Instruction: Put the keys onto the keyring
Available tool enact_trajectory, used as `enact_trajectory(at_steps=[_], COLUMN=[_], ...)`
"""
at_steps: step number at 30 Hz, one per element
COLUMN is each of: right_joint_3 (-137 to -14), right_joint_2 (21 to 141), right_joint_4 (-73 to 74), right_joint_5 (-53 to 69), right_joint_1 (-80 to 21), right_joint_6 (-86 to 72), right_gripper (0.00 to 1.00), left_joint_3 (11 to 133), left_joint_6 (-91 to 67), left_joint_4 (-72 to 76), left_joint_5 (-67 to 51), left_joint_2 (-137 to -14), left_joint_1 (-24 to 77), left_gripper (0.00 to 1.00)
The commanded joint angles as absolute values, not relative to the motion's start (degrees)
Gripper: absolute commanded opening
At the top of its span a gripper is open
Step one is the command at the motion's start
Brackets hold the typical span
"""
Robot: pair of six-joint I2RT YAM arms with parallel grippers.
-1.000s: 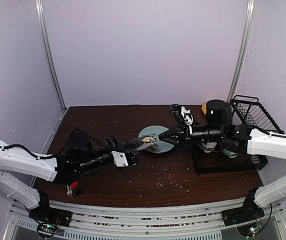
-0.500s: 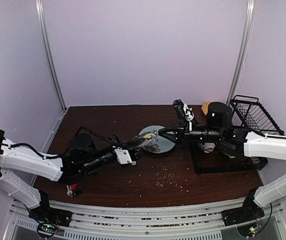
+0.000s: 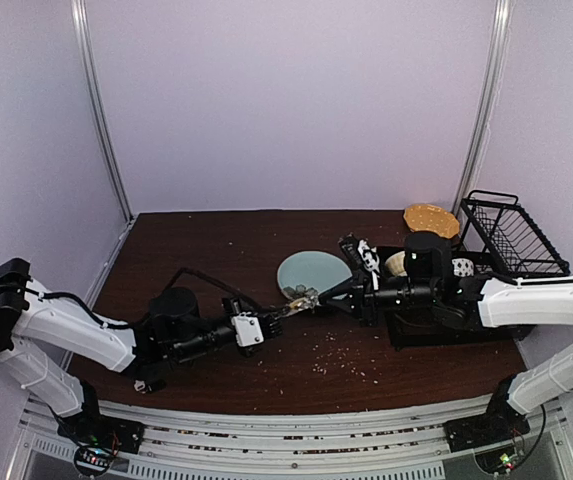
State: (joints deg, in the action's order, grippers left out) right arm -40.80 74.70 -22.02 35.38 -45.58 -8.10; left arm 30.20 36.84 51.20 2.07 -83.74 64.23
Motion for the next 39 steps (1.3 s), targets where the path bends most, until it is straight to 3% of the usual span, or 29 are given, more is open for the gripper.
enact_trajectory(at_steps=[1, 11, 34, 39], right_joint_3=[-38.27, -37.78, -39.26, -39.31], right_joint_2=[74.64, 75.04, 78.12, 78.36], right_joint_4=[-24.08, -26.84, -25.43, -24.46], right_joint_5=[35.41, 35.41, 33.06, 32.46], right_joint_1=[-45.89, -45.82, -45.84, -45.81], right_joint_6=[-9.71, -10.34, -9.19, -9.03], right_gripper=[0.00, 0.00, 0.00, 0.00], left_joint_3=[28.86, 29.06, 28.20, 28.68], left_joint_6=[31.69, 36.30, 31.05, 29.63], left_joint_4=[59.56, 61.75, 69.64, 69.80], left_joint_5=[0.40, 6.09, 1.87, 0.59], left_joint_2=[-86.27, -87.09, -94.22, -96.10], left_joint_1=[63.98, 63.98, 63.98, 63.90], left_gripper=[0.00, 0.00, 0.04, 0.15])
